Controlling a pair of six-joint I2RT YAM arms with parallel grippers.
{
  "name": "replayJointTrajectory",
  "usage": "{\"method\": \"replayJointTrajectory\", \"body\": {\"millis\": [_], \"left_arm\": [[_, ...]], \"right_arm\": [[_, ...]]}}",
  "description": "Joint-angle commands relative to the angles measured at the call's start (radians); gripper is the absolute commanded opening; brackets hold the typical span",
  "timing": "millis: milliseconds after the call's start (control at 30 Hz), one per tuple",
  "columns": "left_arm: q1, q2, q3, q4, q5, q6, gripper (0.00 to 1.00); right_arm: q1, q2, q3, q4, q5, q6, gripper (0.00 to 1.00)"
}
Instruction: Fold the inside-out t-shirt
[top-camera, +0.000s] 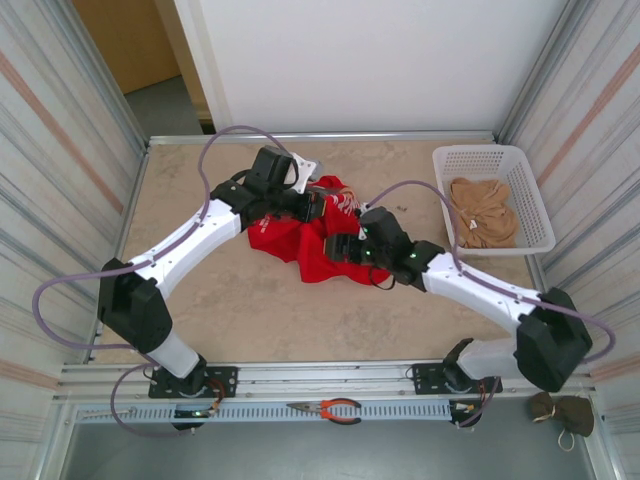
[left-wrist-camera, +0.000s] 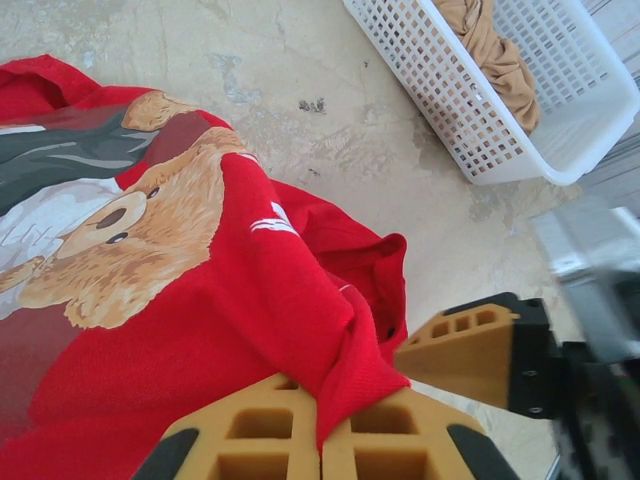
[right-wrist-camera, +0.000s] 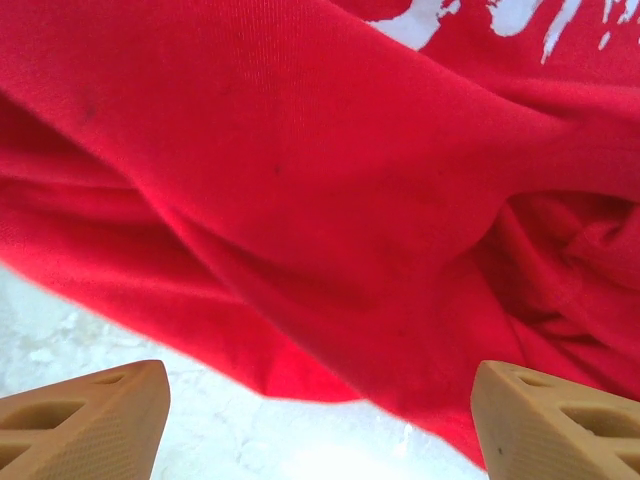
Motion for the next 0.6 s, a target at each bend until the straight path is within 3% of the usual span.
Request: {"method": "replayJointTrajectory", "body": {"millis": [0, 200, 400, 567], "left_arm": [[-0.004, -0.027, -0.007, -0.002, 0.041, -0.022, 0.00], [-0.013, -0.065, -0.026, 0.013, 0.076, -0.061, 0.00], [-0.013, -0.131, -0.039, 0.077, 0.139, -0.149, 0.00], [0.047, -0.134, -0.052, 0.065, 0.148, -0.160, 0.00]], "right_arm": [[0.014, 0.063, 0.064, 0.049, 0.140, 0.051, 0.78], [-0.033, 0.214, 0.106, 0.120, 0.260, 0.134, 0.71], [-0.082, 0.432, 0.218, 0.147, 0.175, 0.129, 0.66], [-0.160, 0.409, 0.191, 0.203, -0.045, 0.073, 0.09]]}}
